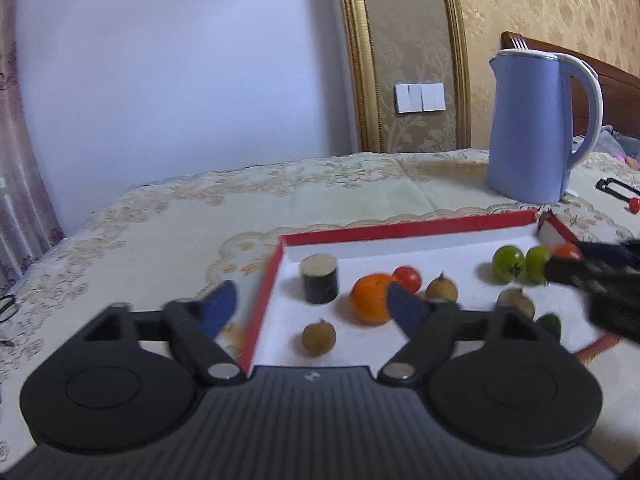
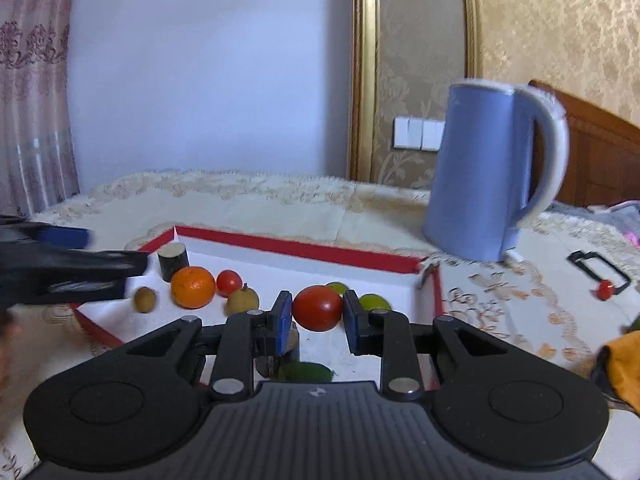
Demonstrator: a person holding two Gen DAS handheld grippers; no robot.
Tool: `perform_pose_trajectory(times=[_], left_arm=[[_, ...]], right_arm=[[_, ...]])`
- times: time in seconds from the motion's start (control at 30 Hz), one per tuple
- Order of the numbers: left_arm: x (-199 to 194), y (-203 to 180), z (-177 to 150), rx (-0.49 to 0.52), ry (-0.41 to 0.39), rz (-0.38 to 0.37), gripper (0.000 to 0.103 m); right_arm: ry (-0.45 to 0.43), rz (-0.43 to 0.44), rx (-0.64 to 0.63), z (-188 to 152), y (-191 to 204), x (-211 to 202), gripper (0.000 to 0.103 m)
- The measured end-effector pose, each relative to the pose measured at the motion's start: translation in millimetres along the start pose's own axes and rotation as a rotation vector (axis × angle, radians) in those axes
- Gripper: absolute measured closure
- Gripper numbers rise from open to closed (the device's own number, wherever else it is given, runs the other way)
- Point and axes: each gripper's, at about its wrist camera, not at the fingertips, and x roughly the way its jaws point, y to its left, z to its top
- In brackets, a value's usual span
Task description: Organize fruits
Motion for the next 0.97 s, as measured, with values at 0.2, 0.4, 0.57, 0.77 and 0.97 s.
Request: perform_pose_trajectory(times=[0.2, 0.4, 0.57, 0.77, 0.97], left_arm=[[-7.6, 10.0, -16.6, 0.002, 0.034, 0.030, 0.015], [-13.9, 19.2, -23.9, -0.026, 0.035, 0.037, 0.002], [-24.1, 23.6, -29.0, -0.044, 0.028, -0.002, 0.000], [-30.0, 20.6, -35.2, -0.035, 0.035, -0.011, 0.000], [-30.3, 19.1, -41.7, -0.023, 0.037, 0.013, 0.000]], right_arm=[[0.046, -0.023, 0.008, 9.9, 4.7, 41.7, 0.076], [0.048, -0.050, -0.014, 8.5, 11.9, 44.7, 0.028], [-0.029, -0.036, 0.015, 0.7, 14.7, -3.1, 0.014], [-0.051, -0.147, 0.033, -34.8, 8.5, -52.3, 0.000], [0.074, 0.006, -0.098, -63.4, 25.1, -63.5, 0.000]])
